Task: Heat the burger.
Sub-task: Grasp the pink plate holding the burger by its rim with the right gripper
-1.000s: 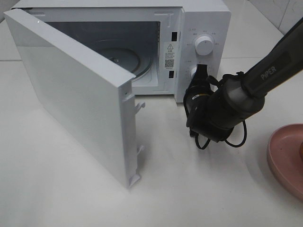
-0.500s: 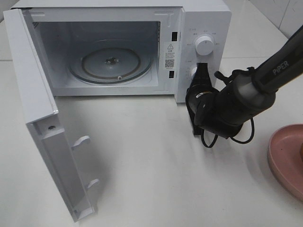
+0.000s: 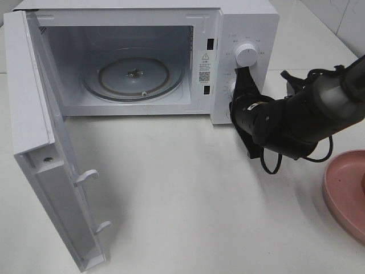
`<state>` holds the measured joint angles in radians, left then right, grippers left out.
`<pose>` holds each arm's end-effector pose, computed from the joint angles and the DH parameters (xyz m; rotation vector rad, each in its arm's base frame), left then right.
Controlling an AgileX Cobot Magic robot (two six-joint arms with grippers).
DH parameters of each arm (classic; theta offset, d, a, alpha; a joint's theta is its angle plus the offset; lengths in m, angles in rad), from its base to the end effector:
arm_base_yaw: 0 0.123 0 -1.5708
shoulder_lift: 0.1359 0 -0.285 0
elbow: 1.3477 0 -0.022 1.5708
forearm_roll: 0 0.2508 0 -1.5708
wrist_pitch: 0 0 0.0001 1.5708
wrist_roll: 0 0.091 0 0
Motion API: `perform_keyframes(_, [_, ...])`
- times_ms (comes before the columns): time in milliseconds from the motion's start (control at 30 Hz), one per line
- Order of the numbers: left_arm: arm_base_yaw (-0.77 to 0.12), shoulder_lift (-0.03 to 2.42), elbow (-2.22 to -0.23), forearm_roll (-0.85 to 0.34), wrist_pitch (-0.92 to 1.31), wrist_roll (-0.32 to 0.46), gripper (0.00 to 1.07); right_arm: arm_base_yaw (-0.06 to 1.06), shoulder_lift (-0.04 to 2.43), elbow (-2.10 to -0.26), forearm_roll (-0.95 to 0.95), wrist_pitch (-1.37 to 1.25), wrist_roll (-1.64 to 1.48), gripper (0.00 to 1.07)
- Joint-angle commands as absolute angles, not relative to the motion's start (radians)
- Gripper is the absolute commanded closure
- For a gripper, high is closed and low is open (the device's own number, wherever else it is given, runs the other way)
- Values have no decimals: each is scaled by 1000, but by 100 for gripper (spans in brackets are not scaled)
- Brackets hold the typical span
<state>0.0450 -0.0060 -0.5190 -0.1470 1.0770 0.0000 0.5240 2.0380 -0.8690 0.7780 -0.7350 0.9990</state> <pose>-0.0086 -0.0121 0.2819 -0.0353 2.0297 -0.1471 0.3409 0.1476 0.1074 1.3655 1.6254 0.8361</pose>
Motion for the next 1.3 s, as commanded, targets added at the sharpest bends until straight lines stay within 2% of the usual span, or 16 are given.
perform_keyframes(33, [42, -21, -517, -146, 1069, 6, 9, 517, 1999, -849, 766, -688, 926, 107])
perform_keyframes(400, [42, -21, -517, -146, 1069, 6, 9, 498, 1846, -794, 764, -392, 333, 107])
perform_keyframes(467, [42, -21, -517, -146, 1069, 6, 9, 460, 1783, -794, 764, -219, 57, 107])
perform_keyframes(567, [42, -21, -517, -146, 1069, 6, 9, 447, 1767, -794, 764, -169, -15, 107])
perform_keyframes(633, [42, -21, -517, -146, 1069, 6, 9, 392, 1722, -795, 764, 22, -222, 107])
perform_keyframes(733, [42, -21, -517, -146, 1069, 6, 9, 376, 1712, -795, 764, 75, -265, 106])
perform_keyframes(800, [42, -21, -517, -146, 1069, 6, 9, 310, 1687, -795, 708, 249, -365, 106])
perform_keyframes(833, [42, -21, -517, -146, 1069, 6, 9, 310, 1687, -795, 708, 249, -365, 106])
perform_keyframes(1100, [42, -21, -517, -146, 1069, 6, 9, 212, 1617, -796, 375, 534, -332, 103])
perform_keyframes(1300, [42, -21, -517, -146, 1069, 6, 9, 210, 1543, -796, 222, 593, -236, 99])
